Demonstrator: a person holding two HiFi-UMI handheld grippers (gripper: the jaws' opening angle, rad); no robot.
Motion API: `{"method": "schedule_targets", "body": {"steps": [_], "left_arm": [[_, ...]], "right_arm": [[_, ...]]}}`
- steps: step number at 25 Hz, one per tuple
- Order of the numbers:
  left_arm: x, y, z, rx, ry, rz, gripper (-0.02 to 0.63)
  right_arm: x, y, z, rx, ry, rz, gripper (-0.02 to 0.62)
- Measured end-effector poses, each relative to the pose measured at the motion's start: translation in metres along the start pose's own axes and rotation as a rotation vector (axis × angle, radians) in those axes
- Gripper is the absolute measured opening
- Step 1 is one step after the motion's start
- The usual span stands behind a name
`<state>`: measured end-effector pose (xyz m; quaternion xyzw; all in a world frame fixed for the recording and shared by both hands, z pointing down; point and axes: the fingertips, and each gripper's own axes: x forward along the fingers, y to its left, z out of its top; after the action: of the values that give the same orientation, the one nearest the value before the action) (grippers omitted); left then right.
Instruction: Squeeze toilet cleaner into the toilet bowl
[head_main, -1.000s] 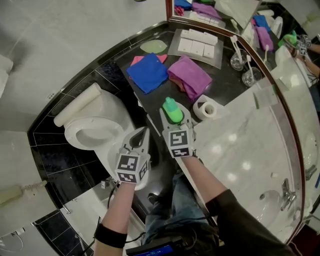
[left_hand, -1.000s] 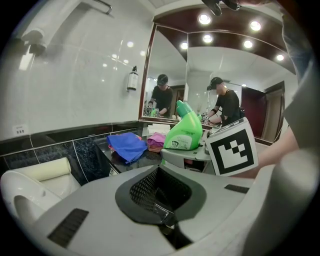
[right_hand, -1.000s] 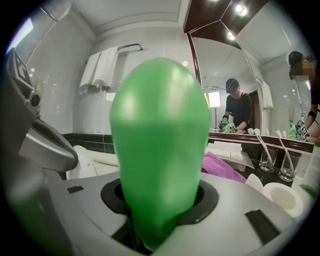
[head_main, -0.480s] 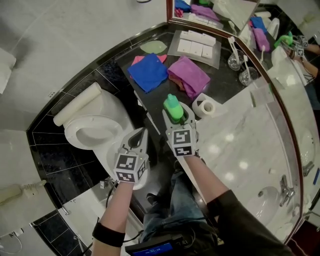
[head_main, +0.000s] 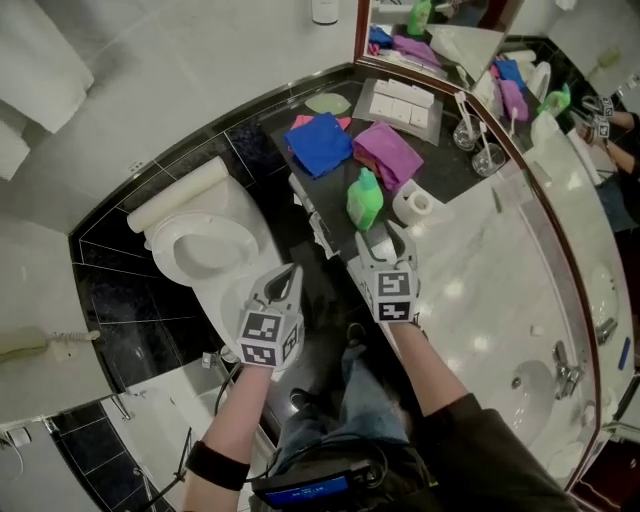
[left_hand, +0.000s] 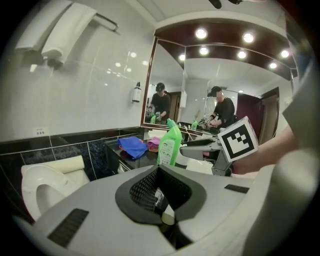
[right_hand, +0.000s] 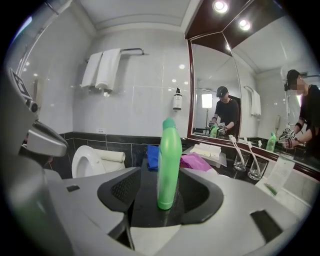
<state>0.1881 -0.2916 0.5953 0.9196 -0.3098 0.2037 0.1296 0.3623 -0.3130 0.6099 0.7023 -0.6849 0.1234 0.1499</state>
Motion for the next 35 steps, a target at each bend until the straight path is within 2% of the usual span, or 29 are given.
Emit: {"method": "schedule_targets", "body": {"steps": [4, 8, 14, 18, 20, 26, 35], "left_arm": [[-0.065, -0.009, -0.004, 0.006, -0.020, -0.008, 0.005], [-0.136, -0.005, -0.020, 0.018, -0.041, 0.012, 0.005], [-0.238, 0.015, -0.050, 0.005, -0.051, 0.076, 0.005], [-0.290, 0.025, -0.069, -0.030, -0.053, 0.135, 0.005], [-0.312, 0.030, -0.078, -0.058, -0.061, 0.180, 0.005], [-0.344, 0.035, -0.085, -0.117, -0.070, 0.263, 0.005], [-0.353, 0.034, -0.098, -0.204, -0.083, 0.393, 0.005]], "right_arm": [[-0.052, 0.035, 0.008, 0.002, -0.008, 0.020, 0.242], [-0.099, 0.082, 0.004, -0.025, -0.011, 0.081, 0.208], [-0.164, 0.164, -0.004, -0.076, 0.003, 0.223, 0.143], [-0.199, 0.210, -0.001, -0.087, 0.034, 0.302, 0.051], [-0.210, 0.229, 0.002, -0.082, 0.054, 0.350, 0.025], [-0.223, 0.260, 0.009, -0.077, 0.082, 0.462, 0.014], [-0.225, 0.264, -0.010, -0.090, 0.116, 0.578, 0.014]]}}
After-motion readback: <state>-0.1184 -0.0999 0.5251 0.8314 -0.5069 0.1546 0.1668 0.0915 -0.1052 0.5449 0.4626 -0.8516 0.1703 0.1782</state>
